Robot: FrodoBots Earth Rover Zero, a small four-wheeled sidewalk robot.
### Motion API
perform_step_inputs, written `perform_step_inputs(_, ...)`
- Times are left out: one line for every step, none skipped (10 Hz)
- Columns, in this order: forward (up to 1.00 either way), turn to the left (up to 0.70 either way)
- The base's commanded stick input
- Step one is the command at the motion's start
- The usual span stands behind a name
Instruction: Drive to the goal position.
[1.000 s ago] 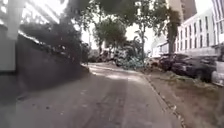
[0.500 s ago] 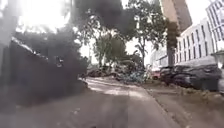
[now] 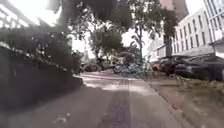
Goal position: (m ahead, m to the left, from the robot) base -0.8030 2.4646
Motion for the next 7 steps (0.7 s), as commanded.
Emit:
perform_step_inputs(0.45, 0.00)
perform_step_inputs(0.45, 0.00)
perform_step_inputs(0.45, -0.04)
perform_step_inputs(0.45, -0.24)
perform_step_inputs(0.45, -0.27)
perform_step_inputs(0.45, -0.27)
perform_step_inputs(0.45, -0.21)
